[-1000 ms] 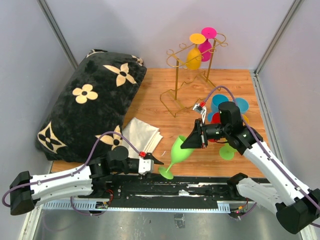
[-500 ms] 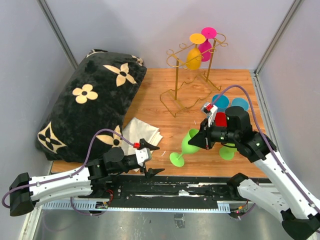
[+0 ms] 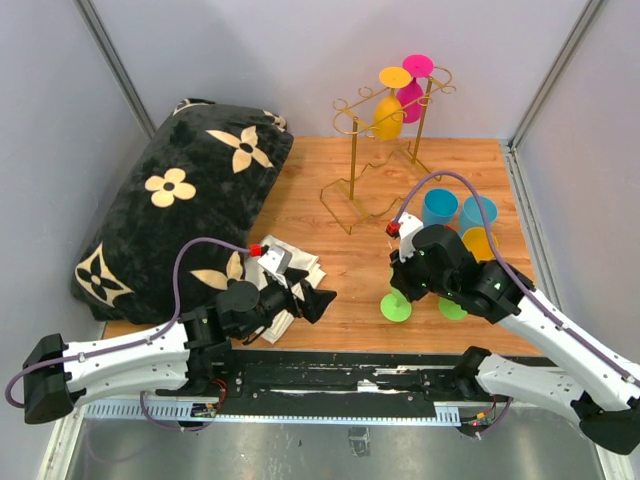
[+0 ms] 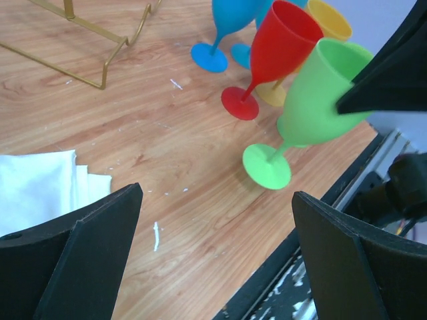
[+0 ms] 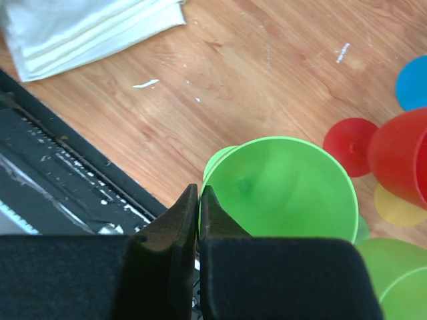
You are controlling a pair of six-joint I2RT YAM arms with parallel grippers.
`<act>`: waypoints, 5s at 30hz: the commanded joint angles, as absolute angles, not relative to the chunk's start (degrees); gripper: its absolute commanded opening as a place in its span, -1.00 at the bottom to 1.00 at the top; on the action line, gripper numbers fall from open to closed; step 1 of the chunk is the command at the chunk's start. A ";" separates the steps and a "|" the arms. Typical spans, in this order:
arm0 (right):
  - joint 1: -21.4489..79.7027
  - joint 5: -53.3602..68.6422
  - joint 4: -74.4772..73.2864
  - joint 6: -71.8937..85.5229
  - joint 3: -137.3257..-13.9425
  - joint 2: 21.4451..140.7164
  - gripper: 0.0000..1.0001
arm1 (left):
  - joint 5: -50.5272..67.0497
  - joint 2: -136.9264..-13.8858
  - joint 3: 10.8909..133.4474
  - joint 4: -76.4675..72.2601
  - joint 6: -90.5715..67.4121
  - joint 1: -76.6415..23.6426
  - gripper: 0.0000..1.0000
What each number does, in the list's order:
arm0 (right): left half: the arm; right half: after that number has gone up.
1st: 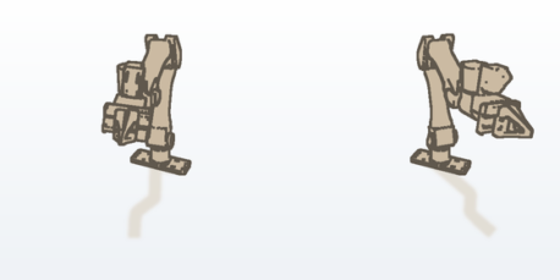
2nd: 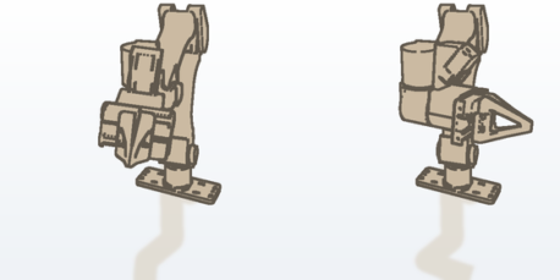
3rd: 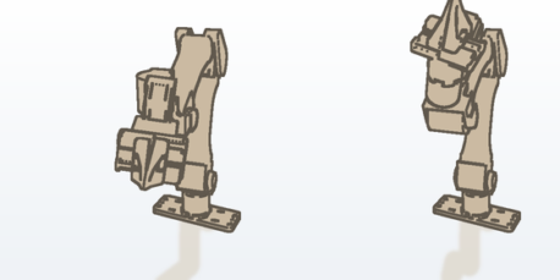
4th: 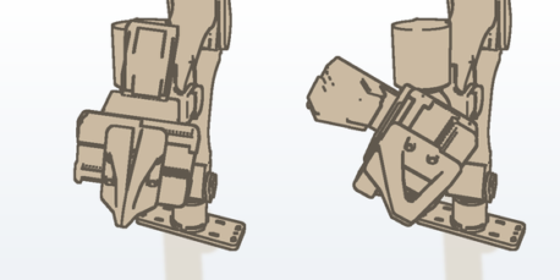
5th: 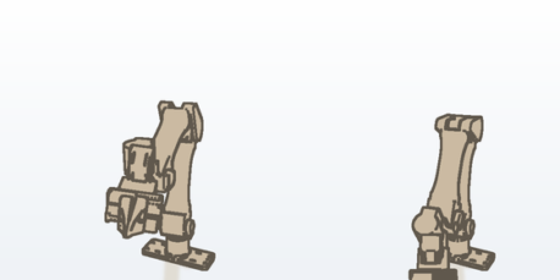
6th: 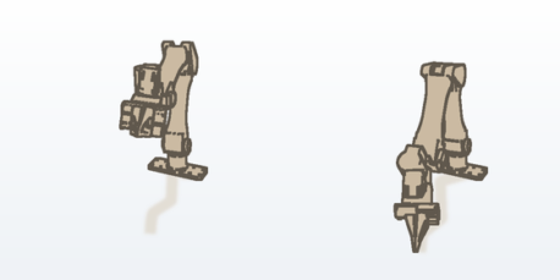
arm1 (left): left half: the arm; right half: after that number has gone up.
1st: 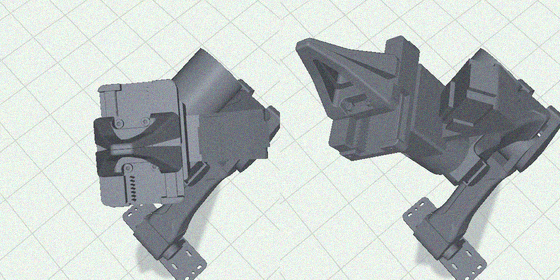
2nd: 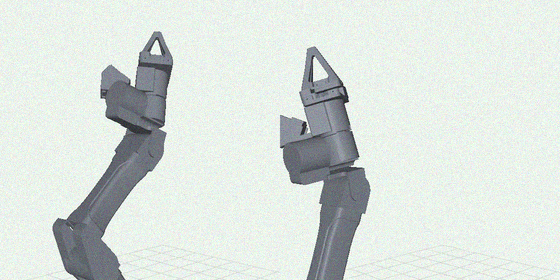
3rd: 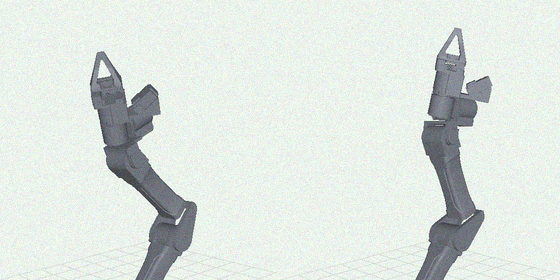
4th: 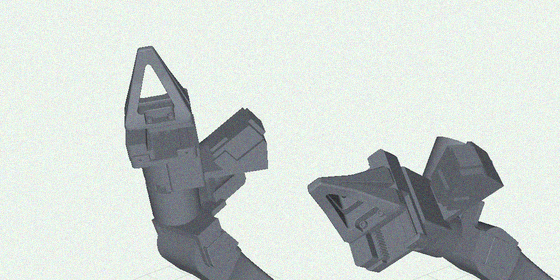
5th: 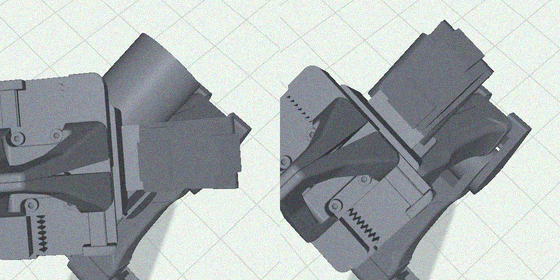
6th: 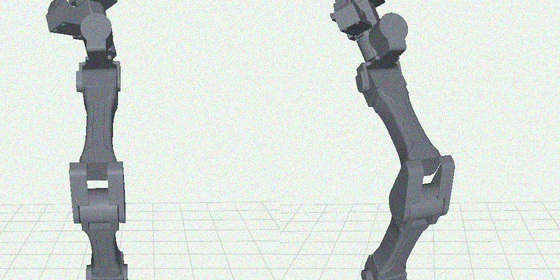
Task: Take the wine glass off the wine glass rack
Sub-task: Place the wine glass at the center of the board, then move the wine rack to the center of the board.
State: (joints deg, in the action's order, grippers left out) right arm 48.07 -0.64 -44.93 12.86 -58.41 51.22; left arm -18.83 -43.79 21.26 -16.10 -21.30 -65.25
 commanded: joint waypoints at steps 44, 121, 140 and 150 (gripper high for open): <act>48.50 -20.78 -39.55 19.16 -45.04 42.25 -0.99 | -17.05 -43.05 27.55 -9.19 -29.62 -64.46 0.99; 28.61 7.47 -7.48 16.80 -66.81 83.87 0.85 | -20.69 -30.90 25.14 3.96 -31.65 -64.43 0.99; 32.77 -6.46 -4.02 2.65 -75.99 107.36 0.97 | -22.90 -27.58 25.83 7.53 -30.94 -64.51 0.99; 32.43 -2.01 -5.52 -2.40 -79.50 111.12 0.97 | -23.46 -26.13 25.31 8.30 -31.68 -64.51 0.99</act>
